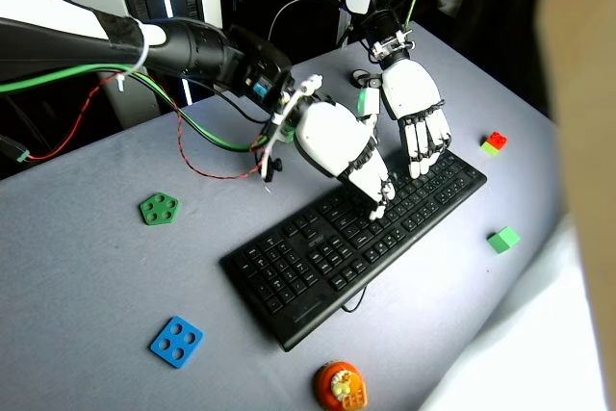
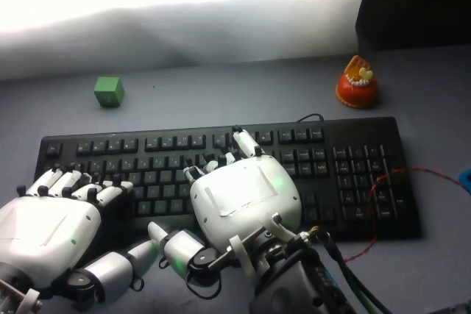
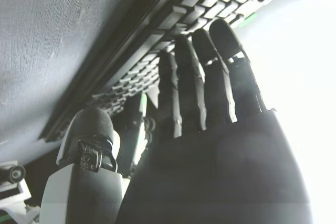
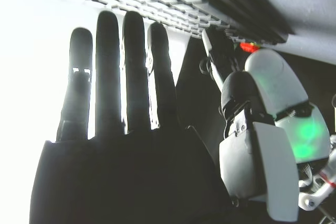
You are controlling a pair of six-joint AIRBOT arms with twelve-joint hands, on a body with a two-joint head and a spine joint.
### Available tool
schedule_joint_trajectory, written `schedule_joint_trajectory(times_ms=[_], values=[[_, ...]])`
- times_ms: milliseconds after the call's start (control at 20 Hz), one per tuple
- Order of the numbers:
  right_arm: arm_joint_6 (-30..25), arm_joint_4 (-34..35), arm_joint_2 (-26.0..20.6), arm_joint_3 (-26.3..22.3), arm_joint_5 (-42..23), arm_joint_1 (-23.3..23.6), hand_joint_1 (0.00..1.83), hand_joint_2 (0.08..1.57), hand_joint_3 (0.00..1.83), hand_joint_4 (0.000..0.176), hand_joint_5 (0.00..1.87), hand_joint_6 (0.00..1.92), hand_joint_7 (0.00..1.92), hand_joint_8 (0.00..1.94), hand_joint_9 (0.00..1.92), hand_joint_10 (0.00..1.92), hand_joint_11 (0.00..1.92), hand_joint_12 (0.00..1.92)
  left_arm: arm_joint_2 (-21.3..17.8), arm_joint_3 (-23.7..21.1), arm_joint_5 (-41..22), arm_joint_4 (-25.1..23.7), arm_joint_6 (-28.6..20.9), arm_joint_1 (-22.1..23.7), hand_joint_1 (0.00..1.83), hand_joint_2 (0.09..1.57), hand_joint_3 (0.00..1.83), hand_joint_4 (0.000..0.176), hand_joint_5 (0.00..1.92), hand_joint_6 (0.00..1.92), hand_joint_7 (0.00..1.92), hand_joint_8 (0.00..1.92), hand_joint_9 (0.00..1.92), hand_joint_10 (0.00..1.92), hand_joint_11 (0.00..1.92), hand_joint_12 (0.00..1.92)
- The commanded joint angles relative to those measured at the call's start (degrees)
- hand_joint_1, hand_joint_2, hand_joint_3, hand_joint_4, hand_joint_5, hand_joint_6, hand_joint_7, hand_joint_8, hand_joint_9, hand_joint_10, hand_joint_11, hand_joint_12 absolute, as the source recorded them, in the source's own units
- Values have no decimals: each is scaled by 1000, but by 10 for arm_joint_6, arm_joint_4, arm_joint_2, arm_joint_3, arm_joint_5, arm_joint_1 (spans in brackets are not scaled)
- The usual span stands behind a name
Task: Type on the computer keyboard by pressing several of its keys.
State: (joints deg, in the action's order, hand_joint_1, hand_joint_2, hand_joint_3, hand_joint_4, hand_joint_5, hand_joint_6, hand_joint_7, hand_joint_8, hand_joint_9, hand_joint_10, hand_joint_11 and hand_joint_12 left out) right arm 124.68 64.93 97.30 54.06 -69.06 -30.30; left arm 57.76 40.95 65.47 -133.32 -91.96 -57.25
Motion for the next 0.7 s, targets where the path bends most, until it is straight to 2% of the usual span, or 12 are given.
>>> schedule_joint_trajectory(times_ms=[0,50,150,200,250,300,350,450,500,550,600,650], values=[[-6,-50,5,-2,-4,-2,3,1170,0,0,530,45,636,18,422,422,0,1256,2,4,45,-38,-10,6,12,1287,0,6,334,48,371,67,2,809,0,1210],[-13,-50,7,-2,-4,-5,0,1170,0,0,545,41,636,14,368,531,0,1241,2,4,45,-38,-10,6,6,1287,0,9,338,51,365,65,0,787,0,1214],[-16,-50,9,-2,-2,-10,0,1167,0,0,694,109,622,6,308,605,0,1247,1,4,43,-38,-11,7,0,1285,0,4,384,76,329,43,0,703,0,1193],[-18,-50,9,-1,-2,-12,0,1168,0,0,764,205,620,2,301,565,0,1244,1,4,42,-38,-11,7,15,1283,0,0,427,102,322,33,3,623,0,1116],[-21,-50,10,0,-2,-13,0,1172,0,0,745,356,622,1,341,458,0,1175,1,4,42,-38,-11,8,16,1284,0,0,480,162,350,26,23,540,0,1018],[-25,-50,10,1,-2,-13,1,1187,0,0,620,484,673,7,431,405,0,1130,0,4,42,-38,-11,8,17,1287,1,0,527,211,384,29,27,493,0,894],[-31,-50,11,2,-2,-12,10,1192,0,0,550,503,737,27,519,429,0,1173,0,4,42,-38,-11,8,49,1280,0,0,556,289,429,24,79,414,0,831],[-39,-50,15,6,-2,-10,24,1189,0,0,503,308,876,51,624,750,0,1397,0,4,42,-38,-12,7,90,1267,0,0,534,352,524,25,191,350,0,657],[-38,-50,18,7,-5,-8,28,1192,1,0,557,172,844,30,509,1071,156,1608,0,4,42,-37,-12,7,58,1279,2,0,341,217,581,31,368,413,0,952],[-35,-50,21,7,-11,-7,28,1192,1,0,557,172,844,30,509,1071,156,1608,0,4,42,-34,-13,7,58,1279,2,0,341,217,581,31,368,413,0,952],[-39,-50,24,7,-21,-7,10,1197,2,0,608,169,778,6,431,1079,146,1649,0,4,42,-31,-13,7,49,1289,2,0,302,134,587,20,388,456,0,1113],[-39,-50,26,7,-25,-7,1,1194,0,0,725,223,685,0,343,906,88,1640,-1,4,42,-31,-13,7,17,1298,4,3,286,99,509,3,326,448,0,1219]])
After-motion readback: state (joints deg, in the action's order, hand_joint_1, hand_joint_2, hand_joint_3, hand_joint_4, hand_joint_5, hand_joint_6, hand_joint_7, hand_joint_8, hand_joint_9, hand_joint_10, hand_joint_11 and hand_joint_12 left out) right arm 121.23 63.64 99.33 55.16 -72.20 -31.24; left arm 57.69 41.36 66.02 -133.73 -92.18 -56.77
